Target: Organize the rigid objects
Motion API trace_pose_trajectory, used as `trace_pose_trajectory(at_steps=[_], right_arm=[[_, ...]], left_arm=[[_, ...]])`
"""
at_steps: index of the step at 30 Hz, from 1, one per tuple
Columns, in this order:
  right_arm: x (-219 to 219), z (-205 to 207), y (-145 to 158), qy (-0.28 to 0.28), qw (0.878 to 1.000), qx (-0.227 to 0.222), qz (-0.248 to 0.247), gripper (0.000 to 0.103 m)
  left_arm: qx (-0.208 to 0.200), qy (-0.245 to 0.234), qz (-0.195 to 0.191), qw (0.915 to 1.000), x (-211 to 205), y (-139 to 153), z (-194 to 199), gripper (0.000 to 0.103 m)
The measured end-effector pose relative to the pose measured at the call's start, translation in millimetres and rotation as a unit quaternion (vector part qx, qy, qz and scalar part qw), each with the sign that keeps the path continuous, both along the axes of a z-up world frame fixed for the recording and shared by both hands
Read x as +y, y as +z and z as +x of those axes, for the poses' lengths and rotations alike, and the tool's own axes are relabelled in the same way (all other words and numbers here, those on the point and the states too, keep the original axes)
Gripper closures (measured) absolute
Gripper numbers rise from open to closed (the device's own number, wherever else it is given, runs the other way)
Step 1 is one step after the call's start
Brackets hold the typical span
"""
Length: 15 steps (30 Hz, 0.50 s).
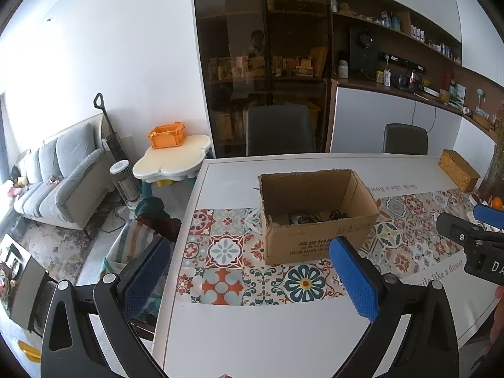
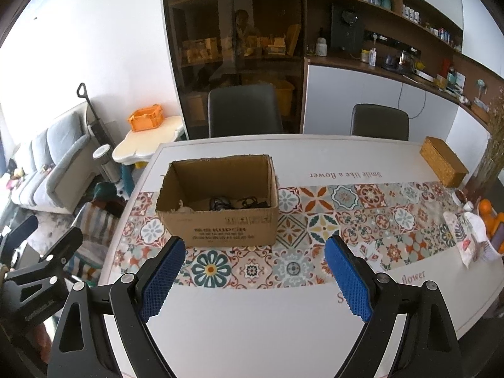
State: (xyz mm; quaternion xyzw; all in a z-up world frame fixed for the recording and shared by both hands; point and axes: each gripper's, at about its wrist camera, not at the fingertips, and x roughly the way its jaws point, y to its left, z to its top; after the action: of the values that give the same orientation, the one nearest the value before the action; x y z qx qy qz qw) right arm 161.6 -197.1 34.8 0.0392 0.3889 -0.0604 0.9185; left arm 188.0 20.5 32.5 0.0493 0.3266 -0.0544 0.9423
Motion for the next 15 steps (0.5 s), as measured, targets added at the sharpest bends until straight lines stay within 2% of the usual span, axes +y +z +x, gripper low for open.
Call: trace_pose_trajectory(at_steps=[15], right_arm=[[3.2, -0.4, -3.1, -0.002, 1.0, 0.005, -0.001, 0.013]], left_arm=[[-0.004, 0.005, 0.004, 1.0, 3.1, 0.3, -3.7, 0.0]])
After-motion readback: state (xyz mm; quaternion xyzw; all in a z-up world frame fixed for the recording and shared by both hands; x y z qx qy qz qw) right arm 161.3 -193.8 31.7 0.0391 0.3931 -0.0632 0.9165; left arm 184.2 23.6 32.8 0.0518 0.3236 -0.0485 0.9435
